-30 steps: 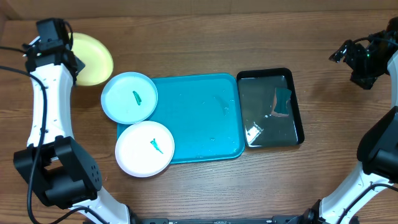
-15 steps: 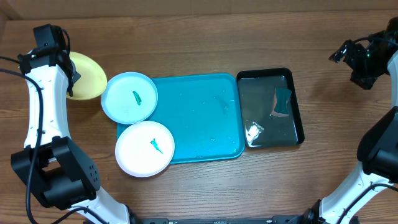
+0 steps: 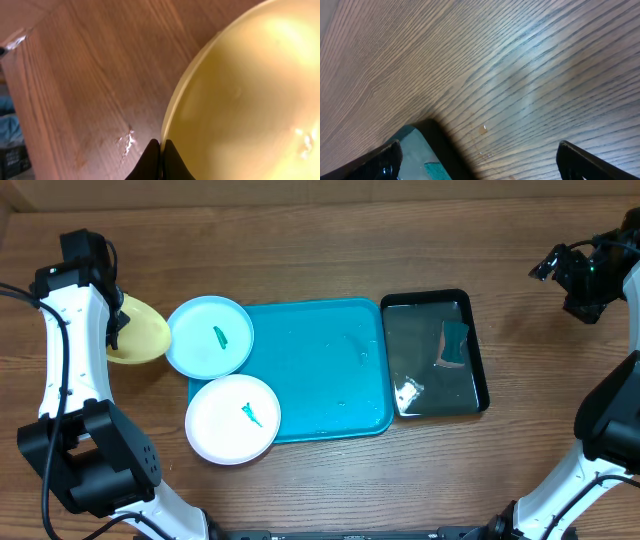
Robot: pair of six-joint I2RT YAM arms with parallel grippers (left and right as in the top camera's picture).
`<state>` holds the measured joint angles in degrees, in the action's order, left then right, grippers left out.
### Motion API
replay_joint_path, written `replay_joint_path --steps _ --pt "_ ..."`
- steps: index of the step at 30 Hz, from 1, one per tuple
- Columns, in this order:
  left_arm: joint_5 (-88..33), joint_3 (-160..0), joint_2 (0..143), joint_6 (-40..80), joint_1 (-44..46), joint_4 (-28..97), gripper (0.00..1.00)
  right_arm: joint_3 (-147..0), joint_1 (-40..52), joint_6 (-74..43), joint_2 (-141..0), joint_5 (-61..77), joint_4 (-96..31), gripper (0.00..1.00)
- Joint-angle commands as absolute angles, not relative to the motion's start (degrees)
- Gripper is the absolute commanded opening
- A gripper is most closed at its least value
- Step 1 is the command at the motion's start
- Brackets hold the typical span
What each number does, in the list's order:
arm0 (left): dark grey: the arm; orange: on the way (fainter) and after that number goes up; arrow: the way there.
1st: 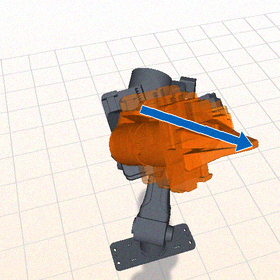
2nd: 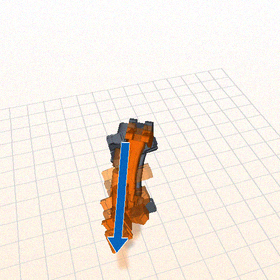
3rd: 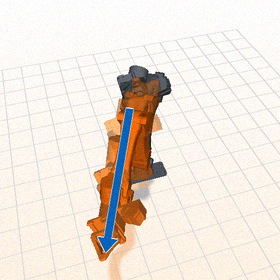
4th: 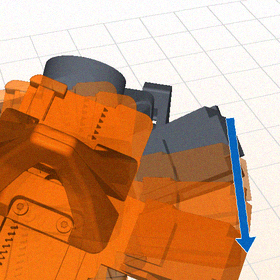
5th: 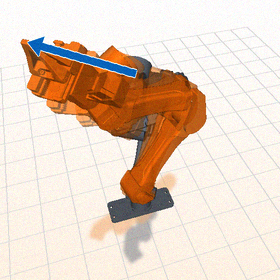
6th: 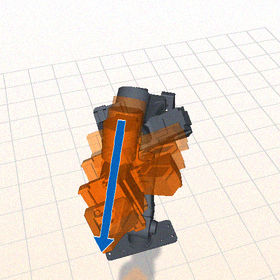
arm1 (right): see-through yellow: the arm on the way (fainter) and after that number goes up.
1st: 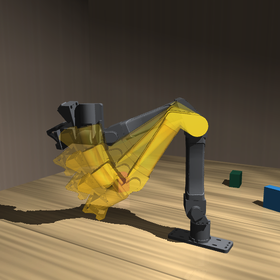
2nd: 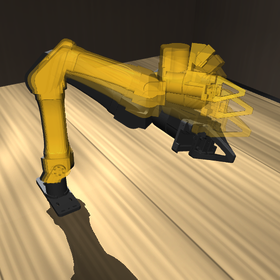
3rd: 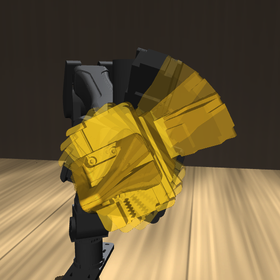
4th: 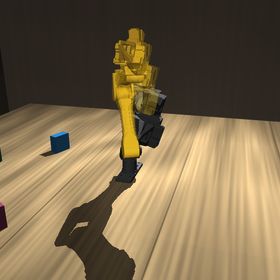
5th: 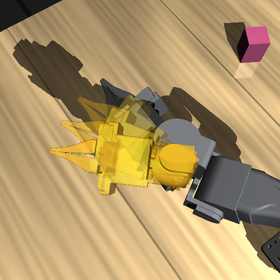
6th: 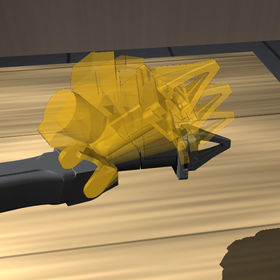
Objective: Clean dirty plates on tray and stack at the side
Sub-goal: 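Carry the yellow plate left and set it on the table beside the tray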
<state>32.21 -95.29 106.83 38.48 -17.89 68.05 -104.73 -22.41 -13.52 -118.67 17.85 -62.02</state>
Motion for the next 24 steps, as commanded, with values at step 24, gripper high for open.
replay_joint_path --steps 24 --pt "37.91 -95.46 105.08 40.32 -20.97 71.11 0.04 -105.78 -22.52 -13.91 -117.12 18.52 -61.76 1.00"
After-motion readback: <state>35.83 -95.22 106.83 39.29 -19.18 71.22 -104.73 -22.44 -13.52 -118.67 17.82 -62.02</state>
